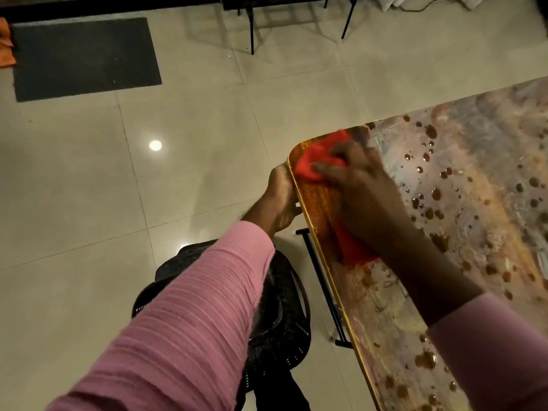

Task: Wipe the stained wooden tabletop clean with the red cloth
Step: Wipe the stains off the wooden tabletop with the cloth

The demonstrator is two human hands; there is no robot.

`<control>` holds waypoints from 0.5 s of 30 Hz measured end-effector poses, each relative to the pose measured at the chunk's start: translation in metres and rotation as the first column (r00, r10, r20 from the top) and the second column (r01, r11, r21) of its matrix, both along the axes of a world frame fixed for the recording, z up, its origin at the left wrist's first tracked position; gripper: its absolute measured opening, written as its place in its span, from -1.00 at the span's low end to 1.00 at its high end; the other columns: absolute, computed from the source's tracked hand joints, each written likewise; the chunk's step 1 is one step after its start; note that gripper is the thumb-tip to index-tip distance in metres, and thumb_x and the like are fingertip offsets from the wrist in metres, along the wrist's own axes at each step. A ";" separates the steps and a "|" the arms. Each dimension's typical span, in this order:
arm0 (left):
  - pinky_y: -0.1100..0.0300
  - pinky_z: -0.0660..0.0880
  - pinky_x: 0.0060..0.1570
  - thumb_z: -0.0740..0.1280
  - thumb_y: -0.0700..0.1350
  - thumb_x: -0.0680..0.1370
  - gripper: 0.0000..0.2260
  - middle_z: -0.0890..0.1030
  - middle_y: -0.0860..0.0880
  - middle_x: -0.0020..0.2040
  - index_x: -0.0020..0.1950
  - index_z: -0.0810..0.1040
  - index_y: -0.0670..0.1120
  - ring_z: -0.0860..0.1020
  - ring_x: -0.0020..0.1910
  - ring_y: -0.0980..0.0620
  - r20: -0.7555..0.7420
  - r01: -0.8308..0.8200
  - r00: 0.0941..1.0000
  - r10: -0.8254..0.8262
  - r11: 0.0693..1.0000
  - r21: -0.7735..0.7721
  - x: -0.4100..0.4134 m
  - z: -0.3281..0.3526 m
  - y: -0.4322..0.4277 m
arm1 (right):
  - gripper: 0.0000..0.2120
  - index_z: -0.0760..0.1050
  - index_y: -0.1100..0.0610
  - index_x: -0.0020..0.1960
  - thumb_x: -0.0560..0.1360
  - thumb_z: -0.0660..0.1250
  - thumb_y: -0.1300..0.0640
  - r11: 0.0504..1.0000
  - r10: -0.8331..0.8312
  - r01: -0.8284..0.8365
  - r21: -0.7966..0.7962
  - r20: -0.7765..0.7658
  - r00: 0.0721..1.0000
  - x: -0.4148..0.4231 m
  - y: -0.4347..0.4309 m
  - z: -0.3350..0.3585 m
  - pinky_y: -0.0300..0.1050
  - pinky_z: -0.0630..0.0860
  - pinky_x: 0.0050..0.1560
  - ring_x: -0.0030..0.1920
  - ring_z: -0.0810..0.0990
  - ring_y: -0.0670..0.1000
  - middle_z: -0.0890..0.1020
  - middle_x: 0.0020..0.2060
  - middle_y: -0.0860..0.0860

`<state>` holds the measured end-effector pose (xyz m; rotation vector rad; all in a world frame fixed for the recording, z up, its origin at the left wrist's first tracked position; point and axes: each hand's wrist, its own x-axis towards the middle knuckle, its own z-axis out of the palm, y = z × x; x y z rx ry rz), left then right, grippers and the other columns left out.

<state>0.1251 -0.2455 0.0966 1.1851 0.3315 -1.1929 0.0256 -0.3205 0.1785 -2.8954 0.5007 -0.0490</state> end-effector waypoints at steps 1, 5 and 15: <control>-0.14 0.46 0.26 -0.01 0.01 0.64 -0.56 0.63 -0.20 0.12 0.22 0.56 -0.17 0.56 0.19 -0.23 0.037 0.011 0.999 -0.013 0.999 0.033 -0.004 0.004 -0.001 | -0.63 0.49 0.03 0.31 0.52 0.27 0.23 0.995 -0.096 0.096 0.003 0.008 0.995 -0.002 -0.007 0.000 0.17 0.50 0.04 0.19 0.34 0.20 0.41 0.28 0.13; 0.09 0.48 -0.11 -0.02 -0.08 0.62 -0.72 0.46 -0.14 -0.21 -0.13 0.43 -0.05 0.50 -0.17 -0.07 0.136 -0.121 0.985 0.103 0.983 0.134 -0.004 0.005 -0.005 | -0.61 0.49 0.00 0.30 0.50 0.29 0.23 0.975 -0.223 0.222 0.031 0.029 0.974 -0.006 0.011 -0.004 0.18 0.49 0.06 0.18 0.34 0.19 0.40 0.27 0.12; 0.12 0.37 0.06 -0.06 0.08 0.69 -0.60 0.45 -0.16 0.37 0.48 0.22 -0.04 0.49 0.25 -0.14 0.539 -0.224 0.841 0.047 0.937 0.268 -0.030 0.027 -0.003 | -0.64 0.54 -0.01 0.25 0.48 0.22 0.08 0.943 -0.327 0.327 0.065 -0.012 0.945 -0.067 0.017 0.003 0.22 0.49 0.03 0.16 0.35 0.21 0.41 0.25 0.12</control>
